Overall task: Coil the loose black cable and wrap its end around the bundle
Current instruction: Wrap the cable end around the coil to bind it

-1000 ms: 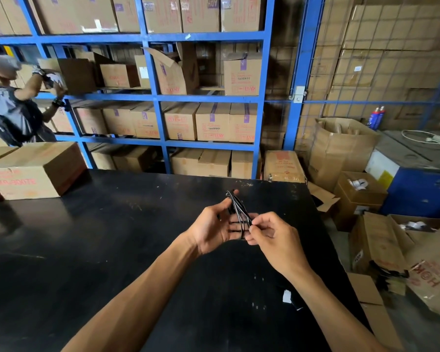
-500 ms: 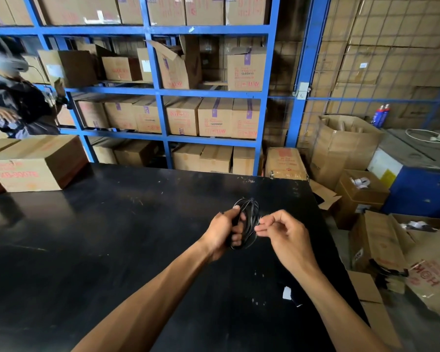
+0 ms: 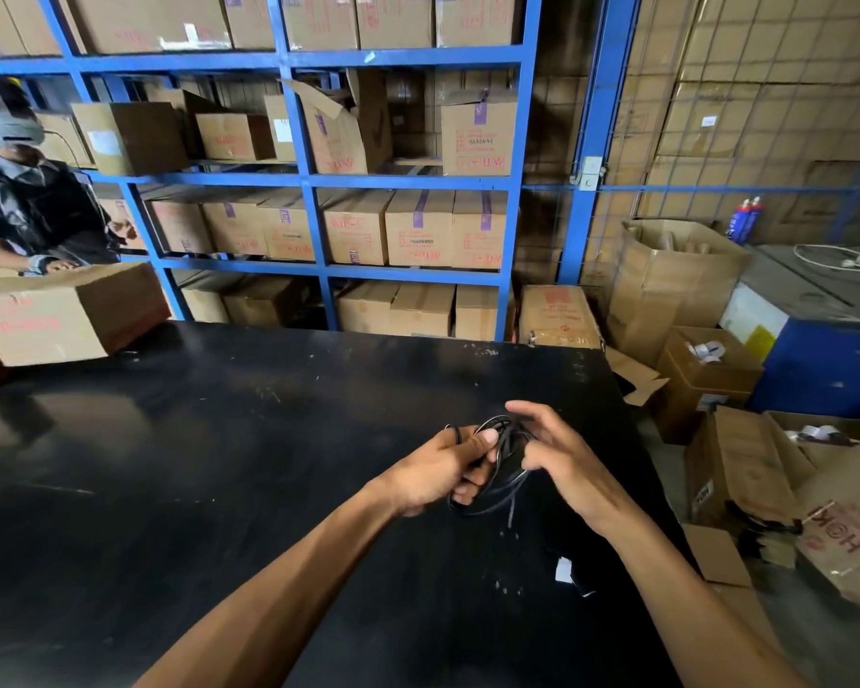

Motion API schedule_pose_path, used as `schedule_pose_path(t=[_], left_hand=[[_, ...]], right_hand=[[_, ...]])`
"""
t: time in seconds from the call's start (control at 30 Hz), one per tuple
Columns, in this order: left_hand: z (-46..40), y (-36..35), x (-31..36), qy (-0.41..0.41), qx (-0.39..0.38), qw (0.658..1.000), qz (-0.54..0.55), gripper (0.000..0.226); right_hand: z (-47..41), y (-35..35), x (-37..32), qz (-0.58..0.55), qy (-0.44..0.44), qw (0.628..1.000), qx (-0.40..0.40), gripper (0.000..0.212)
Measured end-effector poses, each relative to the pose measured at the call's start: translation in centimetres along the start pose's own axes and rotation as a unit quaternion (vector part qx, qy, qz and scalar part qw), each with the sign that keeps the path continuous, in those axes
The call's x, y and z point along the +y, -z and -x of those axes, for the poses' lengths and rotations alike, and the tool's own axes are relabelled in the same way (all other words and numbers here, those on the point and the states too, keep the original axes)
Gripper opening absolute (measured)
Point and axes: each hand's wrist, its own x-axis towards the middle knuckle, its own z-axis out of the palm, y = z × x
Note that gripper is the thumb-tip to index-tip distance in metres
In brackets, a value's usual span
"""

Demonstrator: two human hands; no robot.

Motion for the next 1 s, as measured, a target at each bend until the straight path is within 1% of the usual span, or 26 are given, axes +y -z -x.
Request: schedule_pose_path(t=[0.07, 0.13, 0.2, 0.23, 0.3, 0.37, 0.43, 0.5, 0.57, 0.67, 0.77, 0.83, 0.87, 0.93, 0.97, 1.0], left_hand=[[-0.1, -0.1, 0.1, -0.007, 0.019, 0.997, -0.075, 0.029], [-0.2, 0.0, 0.1, -0.006, 0.029, 0.992, -0.123, 0.028], [-0.3, -0.1, 0.0, -0.001, 0.028, 0.989, -0.145, 0.028], [-0.3, -0.1, 0.0, 0.007, 0.026, 0.991, -0.134, 0.028], [-0.4, 0.0, 0.0, 0.021, 0.017, 0.997, -0.073, 0.03], [-0.5, 0.3, 0.0, 0.028, 0.015, 0.999, -0.016, 0.032], [-0.5, 0.7, 0.0, 0.04, 0.015, 0.998, 0.036, 0.032], [-0.5, 1.1, -0.1, 0.058, 0.009, 0.994, 0.095, 0.032], [-0.6, 1.4, -0.1, 0.071, -0.009, 0.986, 0.153, 0.032], [-0.7, 1.9, 0.1, 0.077, -0.058, 0.968, 0.231, 0.03], [-0.8, 2.1, 0.0, 0.082, -0.096, 0.954, 0.271, 0.03], [-0.9, 2.2, -0.2, 0.087, -0.117, 0.947, 0.286, 0.032], [-0.9, 2.1, -0.2, 0.088, -0.129, 0.944, 0.29, 0.033], [-1.0, 1.7, -0.2, 0.087, -0.159, 0.939, 0.294, 0.033], [-1.1, 1.4, -0.2, 0.087, -0.172, 0.936, 0.294, 0.033], [-1.1, 1.1, -0.1, 0.088, -0.183, 0.934, 0.293, 0.034]], right_hand=[[0.3, 0.0, -0.3, -0.001, 0.002, 1.0, -0.023, 0.046], [0.4, 0.0, -0.4, 0.008, -0.002, 1.0, -0.005, 0.04], [0.3, -0.1, -0.3, 0.009, -0.011, 1.0, 0.005, 0.038], [0.3, -0.1, -0.1, 0.014, -0.008, 1.0, 0.003, 0.036], [0.5, 0.0, 0.1, 0.016, 0.005, 1.0, 0.006, 0.03], [0.7, 0.3, 0.3, -0.025, 0.009, 1.0, 0.008, 0.024], [0.8, 0.4, 0.2, -0.071, 0.006, 0.997, -0.007, 0.025], [0.6, 0.3, 0.2, -0.105, 0.002, 0.994, -0.021, 0.025], [0.3, 0.3, 0.2, -0.145, -0.004, 0.989, -0.026, 0.019], [0.0, 0.3, 0.3, -0.191, -0.013, 0.981, -0.03, 0.033], [-0.1, 0.3, 0.3, -0.209, -0.014, 0.975, -0.068, 0.047], [-0.2, 0.1, -0.2, -0.258, -0.032, 0.962, -0.087, 0.051], [-0.3, -0.1, -0.5, -0.306, -0.055, 0.947, -0.082, 0.052], [-0.6, -0.9, -1.2, -0.39, -0.115, 0.913, -0.036, 0.049], [-0.7, -1.3, -1.5, -0.4, -0.137, 0.906, 0.001, 0.045], [-0.8, -1.8, -1.7, -0.38, -0.147, 0.912, 0.04, 0.039]])
